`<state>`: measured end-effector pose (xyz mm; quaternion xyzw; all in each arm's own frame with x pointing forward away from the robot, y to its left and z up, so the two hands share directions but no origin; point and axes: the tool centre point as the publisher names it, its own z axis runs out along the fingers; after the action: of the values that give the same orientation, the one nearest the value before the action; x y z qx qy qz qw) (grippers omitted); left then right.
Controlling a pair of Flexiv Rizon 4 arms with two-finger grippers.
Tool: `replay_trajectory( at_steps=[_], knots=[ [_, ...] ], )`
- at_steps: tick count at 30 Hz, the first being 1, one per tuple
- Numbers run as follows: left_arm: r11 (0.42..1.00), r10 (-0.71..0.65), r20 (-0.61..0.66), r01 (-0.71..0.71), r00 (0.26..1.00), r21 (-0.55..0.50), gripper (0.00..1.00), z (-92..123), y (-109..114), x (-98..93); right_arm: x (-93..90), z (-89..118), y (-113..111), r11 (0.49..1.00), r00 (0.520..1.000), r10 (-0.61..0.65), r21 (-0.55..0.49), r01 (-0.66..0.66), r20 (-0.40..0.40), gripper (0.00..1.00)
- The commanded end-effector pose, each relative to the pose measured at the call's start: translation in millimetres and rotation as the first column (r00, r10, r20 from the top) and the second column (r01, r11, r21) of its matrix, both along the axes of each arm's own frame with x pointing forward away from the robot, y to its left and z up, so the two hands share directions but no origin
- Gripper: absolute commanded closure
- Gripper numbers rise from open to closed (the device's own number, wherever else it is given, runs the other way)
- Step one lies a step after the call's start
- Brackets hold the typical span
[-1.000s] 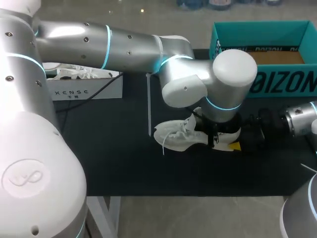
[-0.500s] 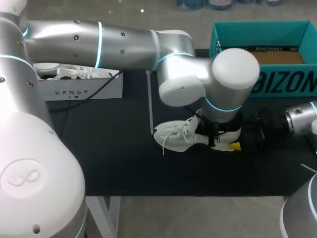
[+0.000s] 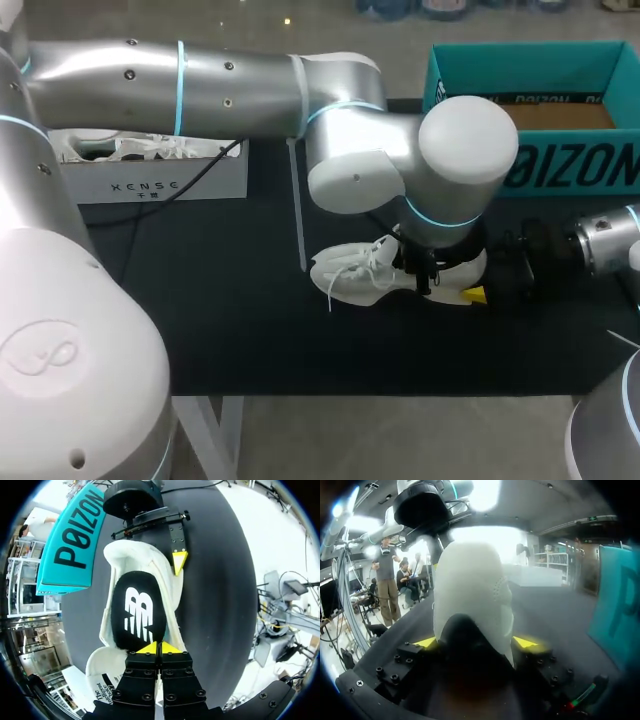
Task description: Take the shoe out of the shoebox, open the shoe tongue, remove and reinsert the insole, then place the shoe into the shoebox
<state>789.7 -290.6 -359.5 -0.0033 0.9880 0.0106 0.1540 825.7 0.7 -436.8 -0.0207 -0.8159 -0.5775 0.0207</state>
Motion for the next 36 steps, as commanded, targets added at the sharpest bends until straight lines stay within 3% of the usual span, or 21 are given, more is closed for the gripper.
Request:
replay_trajectory(
  at_steps=[1,27,36],
  knots=[
    [1.000,0.000,0.006,0.001,1.000,-0.016,1.00,5,5,-3.2,1.5,-6,1,1.000,1.000,-0.004,-0.001,0.004,0.000,1.00],
    [0.989,-0.012,0.048,0.019,0.999,-0.146,1.00,42,5,-18.5,1.5,-6,1,1.000,1.000,-0.004,-0.001,0.004,0.000,1.00],
    [0.983,-0.048,0.076,0.061,0.996,-0.170,1.00,55,-15,-24.1,1.5,-6,1,1.000,1.000,-0.004,-0.001,0.004,0.000,1.00]
  ],
)
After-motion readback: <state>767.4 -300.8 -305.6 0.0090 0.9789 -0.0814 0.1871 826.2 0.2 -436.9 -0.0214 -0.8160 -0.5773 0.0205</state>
